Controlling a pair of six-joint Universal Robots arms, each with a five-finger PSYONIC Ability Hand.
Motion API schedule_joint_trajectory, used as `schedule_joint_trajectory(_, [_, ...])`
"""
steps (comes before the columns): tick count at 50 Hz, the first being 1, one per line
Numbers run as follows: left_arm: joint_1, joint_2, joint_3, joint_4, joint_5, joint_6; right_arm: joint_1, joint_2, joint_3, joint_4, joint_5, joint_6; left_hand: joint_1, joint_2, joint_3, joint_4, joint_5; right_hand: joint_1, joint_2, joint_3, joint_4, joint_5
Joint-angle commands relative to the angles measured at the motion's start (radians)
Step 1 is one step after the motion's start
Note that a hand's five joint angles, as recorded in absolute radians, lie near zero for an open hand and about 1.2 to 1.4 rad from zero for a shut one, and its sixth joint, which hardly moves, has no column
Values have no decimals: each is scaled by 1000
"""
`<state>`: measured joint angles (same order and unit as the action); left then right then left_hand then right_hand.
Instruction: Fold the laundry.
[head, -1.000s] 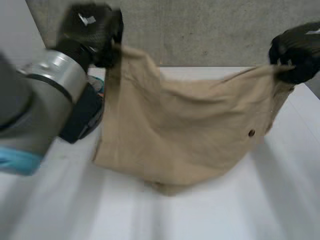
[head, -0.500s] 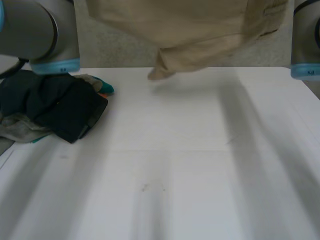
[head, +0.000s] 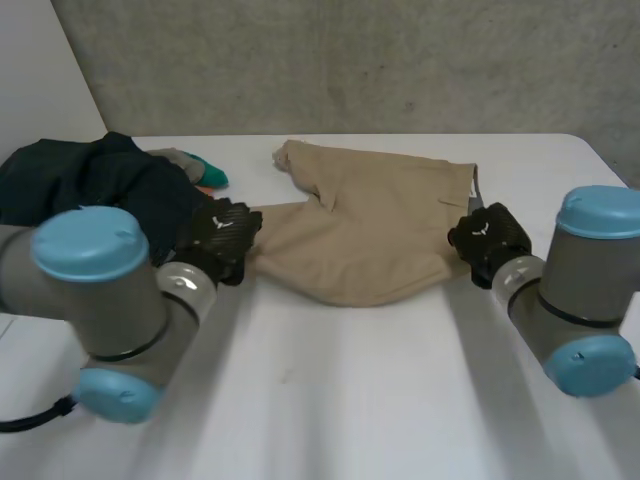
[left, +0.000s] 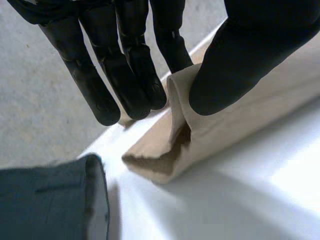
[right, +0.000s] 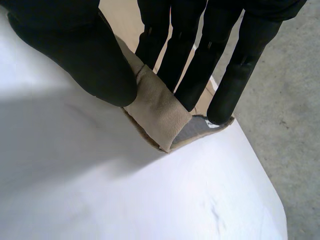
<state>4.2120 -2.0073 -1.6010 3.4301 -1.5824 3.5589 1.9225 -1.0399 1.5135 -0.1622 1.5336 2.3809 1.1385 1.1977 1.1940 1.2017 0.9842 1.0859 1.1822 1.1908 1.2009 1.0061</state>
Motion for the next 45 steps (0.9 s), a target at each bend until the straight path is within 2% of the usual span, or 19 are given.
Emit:
schedule_joint_trajectory(1, [22,267,-111,-294,7,53,-8,-201,99,249,3,-22,258,199,202,195,238,310,214,205,195,216])
schedule_joint_trajectory(5, [22,340,-172,-520,15,170,-16,-255,135,513,31,-61,258,199,202,195,238,310,214,205,195,216])
schedule_joint_trajectory(7, [10,351,-201,-622,22,220,-16,-264,149,581,48,-84,258,199,202,195,238,310,214,205,195,216])
schedule_joint_trajectory(9, [-33,348,-203,-673,34,241,-16,-281,174,630,65,-117,258,199,202,195,238,310,214,205,195,216])
schedule_joint_trajectory(13, [-73,340,-176,-634,38,242,-14,-287,197,589,66,-127,206,147,150,143,186,310,214,205,195,216])
schedule_joint_trajectory(15, [-72,337,-159,-594,36,244,-7,-284,208,544,66,-127,-244,-304,-300,-308,-265,310,214,205,195,216])
schedule_joint_trajectory(16, [-72,328,-137,-547,36,250,-5,-284,209,531,66,-127,-732,-791,-788,-795,-752,310,214,205,195,216])
schedule_joint_trajectory(17, [-72,320,-125,-522,36,254,-5,-282,217,505,66,-124,-847,-907,-903,-911,-868,310,214,205,195,216])
schedule_joint_trajectory(22, [-75,240,1,-335,47,250,0,-278,241,448,66,-123,-819,-879,-875,-883,-840,310,214,205,195,216])
schedule_joint_trajectory(24, [-76,179,70,-238,82,251,3,-278,252,417,66,-118,-726,-785,-781,-789,-746,310,214,205,195,216])
schedule_joint_trajectory(26, [-73,124,124,-177,148,247,4,-276,261,400,66,-118,-717,-776,-772,-780,-737,310,214,205,195,216])
schedule_joint_trajectory(27, [-69,60,175,-125,250,247,4,-276,264,392,66,-118,-632,-691,-688,-695,-652,310,214,205,195,216])
schedule_joint_trajectory(28, [-60,23,212,-100,313,245,4,-275,272,380,66,-117,-530,-589,-585,-593,-550,310,214,205,195,216])
schedule_joint_trajectory(30, [-35,-43,287,-78,401,239,4,-272,277,371,66,-117,-470,-529,-526,-533,-490,310,214,205,195,216])
schedule_joint_trajectory(31, [3,-133,377,-81,485,229,3,-272,281,365,66,-117,-473,-532,-528,-536,-493,310,214,205,195,216])
schedule_joint_trajectory(34, [38,-276,531,-118,534,203,3,-270,286,354,65,-115,-499,-558,-555,-562,-519,310,214,205,195,216])
schedule_joint_trajectory(40, [37,-531,834,-284,593,201,-3,-269,290,326,62,-101,-578,-638,-634,-642,-599,310,214,205,195,216])
schedule_joint_trajectory(42, [37,-595,904,-339,617,201,-5,-269,290,323,63,-101,-581,-641,-637,-645,-602,310,214,205,195,216])
schedule_joint_trajectory(45, [37,-634,924,-348,625,201,-10,-269,290,317,59,-101,-581,-641,-637,-645,-602,310,214,205,195,216])
